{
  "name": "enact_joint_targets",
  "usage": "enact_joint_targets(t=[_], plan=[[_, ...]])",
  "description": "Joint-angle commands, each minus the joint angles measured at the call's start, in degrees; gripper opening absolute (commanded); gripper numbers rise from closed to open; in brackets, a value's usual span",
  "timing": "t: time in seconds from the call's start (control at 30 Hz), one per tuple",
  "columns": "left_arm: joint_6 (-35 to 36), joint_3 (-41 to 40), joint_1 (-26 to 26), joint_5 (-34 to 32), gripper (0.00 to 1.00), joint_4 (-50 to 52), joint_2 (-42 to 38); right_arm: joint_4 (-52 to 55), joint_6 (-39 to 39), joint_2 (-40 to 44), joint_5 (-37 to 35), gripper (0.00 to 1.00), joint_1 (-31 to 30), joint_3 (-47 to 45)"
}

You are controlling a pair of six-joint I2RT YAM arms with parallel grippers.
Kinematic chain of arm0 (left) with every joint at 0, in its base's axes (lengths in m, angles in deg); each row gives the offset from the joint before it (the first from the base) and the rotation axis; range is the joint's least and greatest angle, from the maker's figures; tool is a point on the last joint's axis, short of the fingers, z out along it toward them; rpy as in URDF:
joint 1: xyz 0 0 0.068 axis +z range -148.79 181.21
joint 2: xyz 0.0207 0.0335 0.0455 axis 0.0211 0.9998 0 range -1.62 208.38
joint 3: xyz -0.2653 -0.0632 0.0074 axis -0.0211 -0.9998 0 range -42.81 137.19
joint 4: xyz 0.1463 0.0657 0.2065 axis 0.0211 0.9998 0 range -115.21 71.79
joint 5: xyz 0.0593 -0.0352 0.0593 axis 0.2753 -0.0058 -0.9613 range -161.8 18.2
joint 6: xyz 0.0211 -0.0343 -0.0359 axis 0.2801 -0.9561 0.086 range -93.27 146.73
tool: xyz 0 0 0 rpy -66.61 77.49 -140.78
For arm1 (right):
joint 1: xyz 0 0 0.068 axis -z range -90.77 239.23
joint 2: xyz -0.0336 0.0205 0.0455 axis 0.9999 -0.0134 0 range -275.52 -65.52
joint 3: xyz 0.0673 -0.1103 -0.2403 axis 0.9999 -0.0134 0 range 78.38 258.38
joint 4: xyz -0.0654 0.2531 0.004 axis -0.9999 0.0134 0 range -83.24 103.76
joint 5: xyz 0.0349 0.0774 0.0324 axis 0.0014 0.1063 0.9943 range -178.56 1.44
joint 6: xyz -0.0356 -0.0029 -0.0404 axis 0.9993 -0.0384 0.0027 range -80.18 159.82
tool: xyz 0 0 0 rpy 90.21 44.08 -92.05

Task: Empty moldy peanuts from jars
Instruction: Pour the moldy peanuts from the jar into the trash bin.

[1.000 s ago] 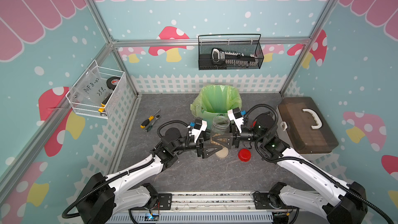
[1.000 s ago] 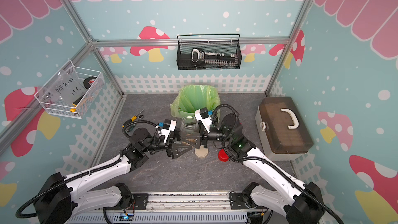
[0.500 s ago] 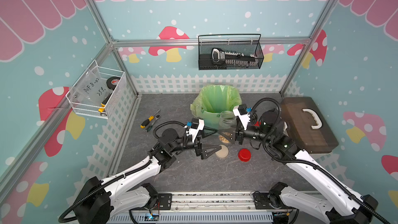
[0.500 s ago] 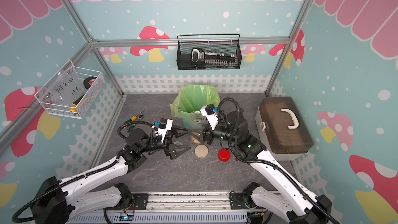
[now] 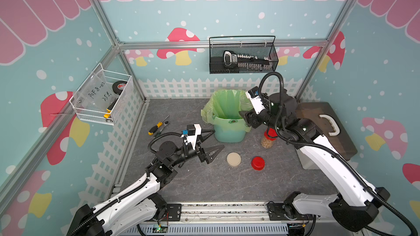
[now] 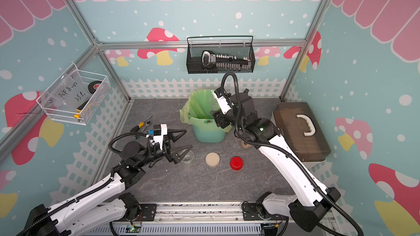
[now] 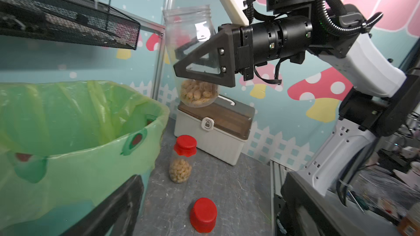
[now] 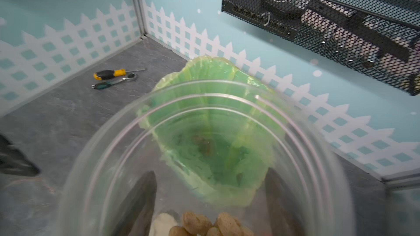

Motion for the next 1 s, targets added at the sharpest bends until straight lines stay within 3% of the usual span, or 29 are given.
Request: enact_joint_targets(t=[0.0, 0.17, 0.43, 0.7, 0.97], plan=[[1.7, -1.6, 0.9, -8.8, 0.96, 2.6, -2.9, 5.7, 7.4, -5.5, -11.5, 0.55, 0.2, 6.5], [1.7, -3.3, 2.2, -14.9, 0.96, 3.9, -6.0, 6.4, 14.0, -12.5, -20.3, 0.54, 0.0, 12.9], [1.1, -5.0, 3.9, -18.7, 0.95, 4.8, -8.9, 5.0, 28.0, -20.5, -37.1, 0.54, -2.5, 17.1], [0.5, -5.6, 4.9, -18.8, 0.95, 4.7, -9.7, -8.3, 46.7, -24.1, -49.5, 0.54, -5.5, 12.0], [-0.1, -6.2, 5.8, -18.7, 0.95, 4.4, -10.3, -19.6, 62.1, -25.5, -53.9, 0.54, -7.0, 6.1]])
